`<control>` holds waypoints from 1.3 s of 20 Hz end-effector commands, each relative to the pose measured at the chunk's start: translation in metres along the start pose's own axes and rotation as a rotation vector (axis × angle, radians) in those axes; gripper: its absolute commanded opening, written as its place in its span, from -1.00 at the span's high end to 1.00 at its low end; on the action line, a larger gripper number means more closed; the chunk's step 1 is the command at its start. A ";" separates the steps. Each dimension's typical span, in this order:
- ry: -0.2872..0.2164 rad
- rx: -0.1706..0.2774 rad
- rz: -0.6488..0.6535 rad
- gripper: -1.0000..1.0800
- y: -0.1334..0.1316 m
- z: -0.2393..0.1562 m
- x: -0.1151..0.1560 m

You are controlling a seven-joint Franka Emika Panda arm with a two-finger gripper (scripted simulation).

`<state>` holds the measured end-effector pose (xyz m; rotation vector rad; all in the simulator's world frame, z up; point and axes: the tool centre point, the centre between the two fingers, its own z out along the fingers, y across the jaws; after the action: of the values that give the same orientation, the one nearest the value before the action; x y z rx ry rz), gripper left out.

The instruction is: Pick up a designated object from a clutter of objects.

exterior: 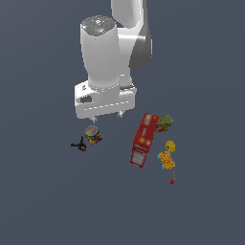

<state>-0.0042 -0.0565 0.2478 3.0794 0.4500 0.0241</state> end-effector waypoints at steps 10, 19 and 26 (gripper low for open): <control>-0.009 0.013 -0.188 -0.92 0.049 0.078 -0.039; -0.008 0.026 -0.303 -0.92 0.071 0.123 -0.071; -0.006 0.032 -0.346 -0.92 0.077 0.139 -0.083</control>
<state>-0.0579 -0.1564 0.1129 2.9865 0.9699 -0.0017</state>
